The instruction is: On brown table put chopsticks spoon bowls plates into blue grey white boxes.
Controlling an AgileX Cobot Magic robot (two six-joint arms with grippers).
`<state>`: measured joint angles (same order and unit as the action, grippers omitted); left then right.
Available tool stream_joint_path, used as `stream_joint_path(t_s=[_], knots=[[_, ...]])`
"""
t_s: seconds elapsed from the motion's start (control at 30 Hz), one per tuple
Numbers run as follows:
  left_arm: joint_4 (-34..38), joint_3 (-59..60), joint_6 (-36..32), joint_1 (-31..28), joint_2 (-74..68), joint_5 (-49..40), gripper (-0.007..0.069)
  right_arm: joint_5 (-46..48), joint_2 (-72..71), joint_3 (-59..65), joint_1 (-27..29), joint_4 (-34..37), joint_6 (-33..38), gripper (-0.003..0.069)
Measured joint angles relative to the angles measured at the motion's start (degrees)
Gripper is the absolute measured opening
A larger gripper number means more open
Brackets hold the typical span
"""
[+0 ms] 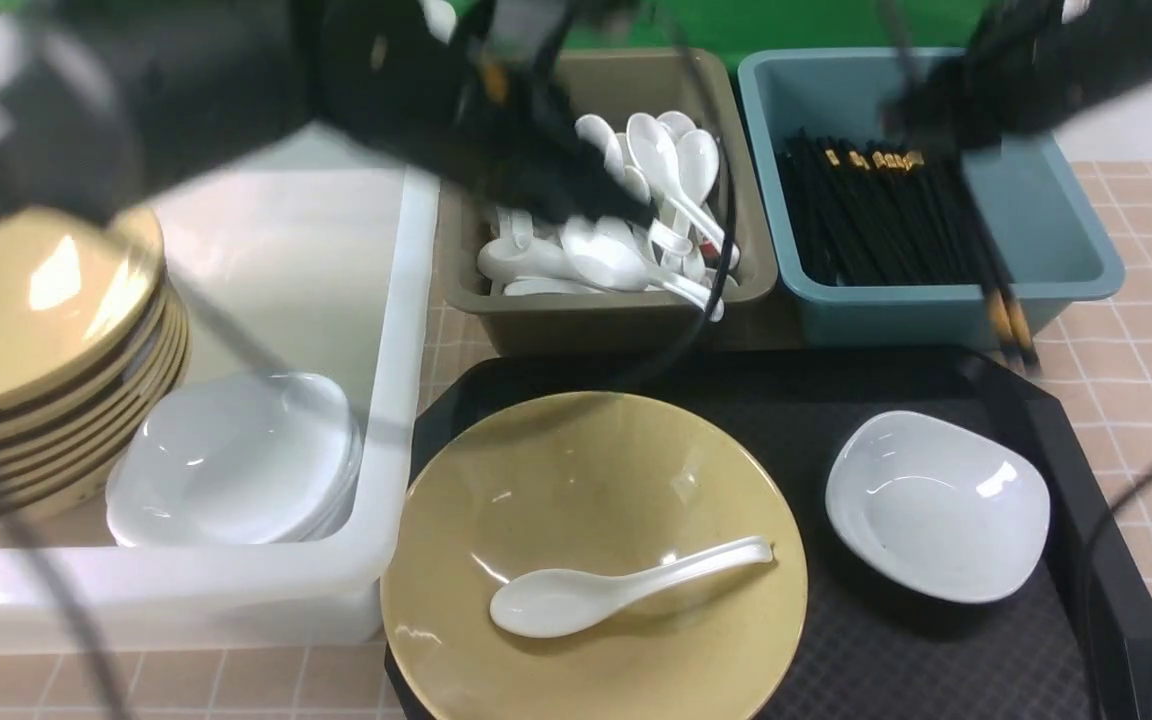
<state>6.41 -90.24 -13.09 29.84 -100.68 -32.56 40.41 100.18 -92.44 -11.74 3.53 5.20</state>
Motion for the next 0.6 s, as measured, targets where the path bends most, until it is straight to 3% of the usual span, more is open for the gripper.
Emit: stream_joint_path(t_s=[0.23,0.4,0.53,0.6], knots=[[0.06,-11.23,-2.35,-0.05,-2.3,1.56,0.0002,-9.62,13.14,-13.53,4.15,-0.16,-4.23,0.0142],[-1.29,-11.6,-2.54,-0.05,-1.5,-3.45,0.0002,-7.71,21.75,-19.42,5.73,-0.19,-6.56,0.0147],[-4.0,-11.52,-1.76,-0.05,0.03,-9.9,0.0002,1.22,24.75,-21.92,6.09,-0.23,-6.68,0.0232],[-5.5,-10.23,-0.92,-0.26,2.24,-12.36,0.0002,7.79,24.85,-24.04,5.96,-0.17,-5.2,0.034]])
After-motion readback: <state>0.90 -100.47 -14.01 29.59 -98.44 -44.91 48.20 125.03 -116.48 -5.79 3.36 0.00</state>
